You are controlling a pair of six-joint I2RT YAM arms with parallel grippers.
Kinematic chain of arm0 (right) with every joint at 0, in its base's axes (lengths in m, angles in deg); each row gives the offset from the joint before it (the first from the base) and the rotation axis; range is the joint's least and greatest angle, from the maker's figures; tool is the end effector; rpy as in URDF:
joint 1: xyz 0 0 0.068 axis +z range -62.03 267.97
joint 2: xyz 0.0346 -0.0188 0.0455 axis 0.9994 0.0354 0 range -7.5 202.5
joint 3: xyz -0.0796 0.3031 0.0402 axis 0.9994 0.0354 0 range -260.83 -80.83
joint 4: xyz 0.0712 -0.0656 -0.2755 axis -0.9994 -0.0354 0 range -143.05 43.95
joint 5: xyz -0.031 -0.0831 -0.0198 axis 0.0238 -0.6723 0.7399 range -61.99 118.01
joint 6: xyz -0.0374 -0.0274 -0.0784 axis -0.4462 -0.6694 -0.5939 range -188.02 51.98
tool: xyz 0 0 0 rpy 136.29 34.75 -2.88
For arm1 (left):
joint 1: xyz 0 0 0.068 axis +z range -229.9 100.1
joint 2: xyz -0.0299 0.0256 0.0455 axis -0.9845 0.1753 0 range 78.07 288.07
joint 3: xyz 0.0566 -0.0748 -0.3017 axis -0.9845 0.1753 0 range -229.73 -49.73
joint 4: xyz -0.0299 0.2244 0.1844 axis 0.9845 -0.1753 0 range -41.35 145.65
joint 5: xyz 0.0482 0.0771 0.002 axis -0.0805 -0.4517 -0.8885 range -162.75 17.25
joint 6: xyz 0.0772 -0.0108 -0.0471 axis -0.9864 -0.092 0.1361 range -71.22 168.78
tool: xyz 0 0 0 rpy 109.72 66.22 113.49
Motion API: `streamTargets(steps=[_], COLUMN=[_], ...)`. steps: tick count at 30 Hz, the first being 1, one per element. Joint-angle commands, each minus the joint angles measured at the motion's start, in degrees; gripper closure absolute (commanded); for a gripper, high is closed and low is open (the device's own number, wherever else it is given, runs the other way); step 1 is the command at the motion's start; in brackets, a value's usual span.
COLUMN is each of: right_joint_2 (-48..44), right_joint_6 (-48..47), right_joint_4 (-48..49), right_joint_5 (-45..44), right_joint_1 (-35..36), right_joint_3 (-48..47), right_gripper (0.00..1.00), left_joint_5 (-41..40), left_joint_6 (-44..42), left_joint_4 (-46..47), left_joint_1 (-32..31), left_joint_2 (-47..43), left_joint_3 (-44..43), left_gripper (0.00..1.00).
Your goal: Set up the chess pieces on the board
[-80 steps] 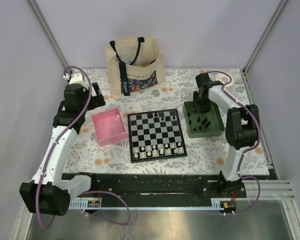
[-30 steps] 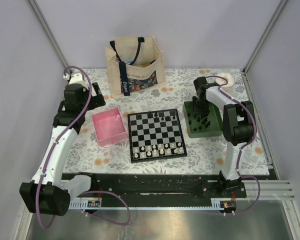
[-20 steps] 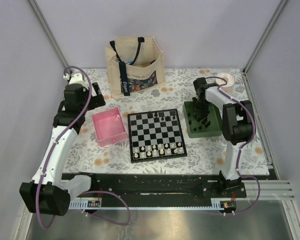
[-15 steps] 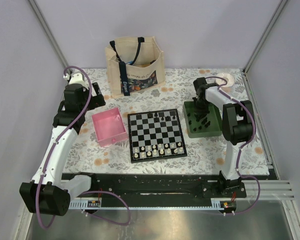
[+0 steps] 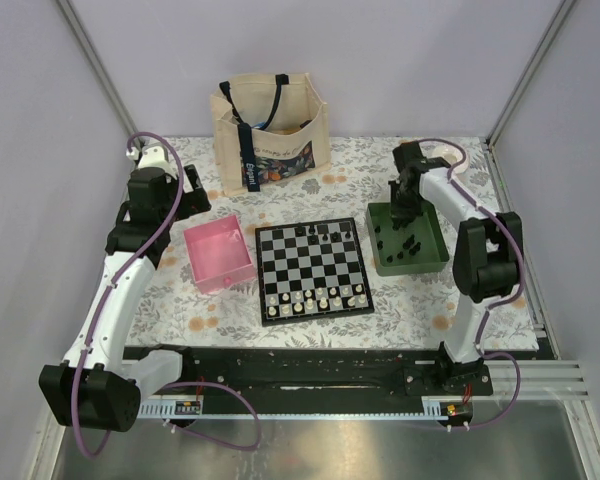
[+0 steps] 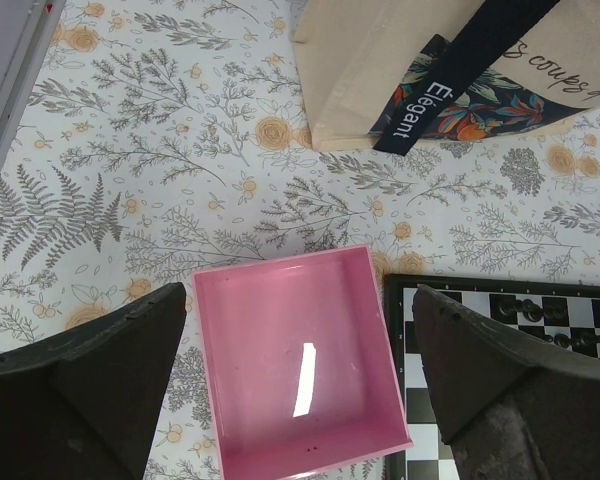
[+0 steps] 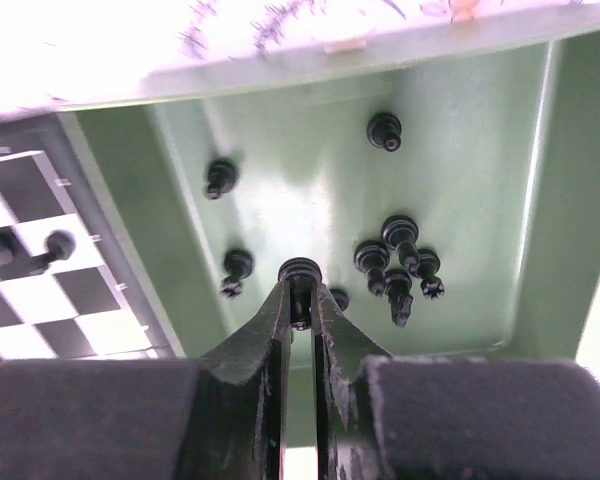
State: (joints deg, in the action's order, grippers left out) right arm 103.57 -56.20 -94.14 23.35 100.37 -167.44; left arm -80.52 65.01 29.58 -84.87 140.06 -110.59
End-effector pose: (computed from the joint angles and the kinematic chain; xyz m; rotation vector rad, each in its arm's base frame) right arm 0.4455 0.0911 0.1929 0.0031 2.8269 -0.0215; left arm 0.2912 -0.0143 0.3693 -0.2844 2.0221 -0.0928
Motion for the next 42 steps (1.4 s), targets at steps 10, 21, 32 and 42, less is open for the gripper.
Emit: streamTargets(steps=[10, 21, 32, 42], right_joint_2=[-1.48, 14.17, 18.04, 19.36], right_joint_6=[0.49, 0.14, -0.39, -0.12], right_joint_4=[-2.79, -7.1, -6.05, -5.6], right_joint_5=[3.44, 4.4, 4.49, 6.07], right_joint_1=[10.79, 16.78, 17.48, 17.57], right_joint_3=[-16.82, -29.93, -28.79, -28.88], right_gripper=[0.95, 0.95, 0.94, 0.92], left_joint_5=[0.04, 0.12, 0.03, 0.21], left_joint_6=[-0.67, -0.59, -0.67, -0.67], left_joint_4=[1.63, 1.63, 1.63, 1.54], left_joint_1=[0.05, 0.05, 0.05, 0.05], left_joint_2=[-0.65, -1.09, -1.35, -1.26], left_joint_3=[-0.49, -0.4, -0.4, -0.4], left_gripper=[0.01, 0.01, 0.01, 0.01])
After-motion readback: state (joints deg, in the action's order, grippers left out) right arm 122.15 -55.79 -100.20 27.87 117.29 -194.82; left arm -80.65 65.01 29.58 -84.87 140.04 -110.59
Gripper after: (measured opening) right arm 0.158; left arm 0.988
